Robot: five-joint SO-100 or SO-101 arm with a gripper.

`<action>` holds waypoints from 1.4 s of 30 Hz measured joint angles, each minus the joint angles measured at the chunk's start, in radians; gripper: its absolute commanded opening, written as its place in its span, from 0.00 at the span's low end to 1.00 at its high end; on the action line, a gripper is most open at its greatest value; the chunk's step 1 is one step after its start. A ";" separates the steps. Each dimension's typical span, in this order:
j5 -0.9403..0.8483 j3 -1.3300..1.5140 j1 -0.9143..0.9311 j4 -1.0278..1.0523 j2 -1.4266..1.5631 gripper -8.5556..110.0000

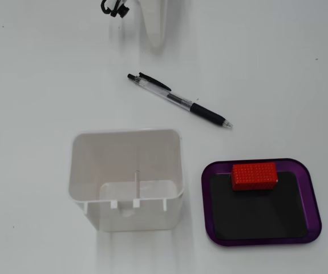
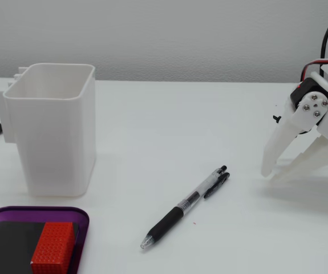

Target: Pick up the pen and put it in the pen holder.

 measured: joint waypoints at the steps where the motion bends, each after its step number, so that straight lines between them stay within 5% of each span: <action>1: -0.008 0.000 0.002 0.000 0.000 0.07; 8: -0.259 -0.066 0.002 -0.008 0.000 0.07; 19: -0.216 -0.133 0.006 -0.052 -0.034 0.16; 34: 0.336 -0.957 -0.103 -0.143 -1.152 0.16; 42: 0.575 -1.166 -0.121 -0.144 -1.657 0.16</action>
